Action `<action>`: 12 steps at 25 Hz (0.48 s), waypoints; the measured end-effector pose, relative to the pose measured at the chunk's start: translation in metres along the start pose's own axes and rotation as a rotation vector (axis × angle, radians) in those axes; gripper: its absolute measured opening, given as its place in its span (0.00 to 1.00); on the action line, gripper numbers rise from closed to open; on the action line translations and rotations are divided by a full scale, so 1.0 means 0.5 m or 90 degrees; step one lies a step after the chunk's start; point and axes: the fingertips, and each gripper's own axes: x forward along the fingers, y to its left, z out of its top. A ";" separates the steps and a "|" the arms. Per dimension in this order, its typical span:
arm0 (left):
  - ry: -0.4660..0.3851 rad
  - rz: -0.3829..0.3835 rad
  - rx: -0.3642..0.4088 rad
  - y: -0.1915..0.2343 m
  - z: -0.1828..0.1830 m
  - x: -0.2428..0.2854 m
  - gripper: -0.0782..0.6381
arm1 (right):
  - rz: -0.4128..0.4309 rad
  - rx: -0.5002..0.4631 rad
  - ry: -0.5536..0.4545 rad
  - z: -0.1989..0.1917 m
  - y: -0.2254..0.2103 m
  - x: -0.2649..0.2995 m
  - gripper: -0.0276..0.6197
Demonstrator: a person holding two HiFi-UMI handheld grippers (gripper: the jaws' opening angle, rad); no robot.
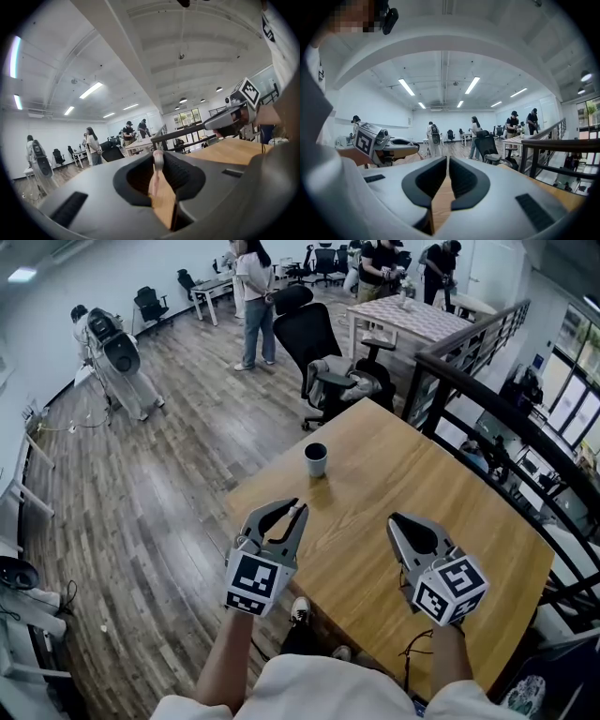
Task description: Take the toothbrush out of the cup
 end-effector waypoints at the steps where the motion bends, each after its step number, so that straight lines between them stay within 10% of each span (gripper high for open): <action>1: -0.007 -0.001 -0.004 -0.006 0.008 -0.011 0.22 | 0.002 -0.001 -0.003 0.002 0.002 -0.007 0.10; 12: -0.054 0.008 -0.067 -0.037 0.082 -0.134 0.22 | 0.024 -0.017 -0.028 0.049 0.044 -0.058 0.10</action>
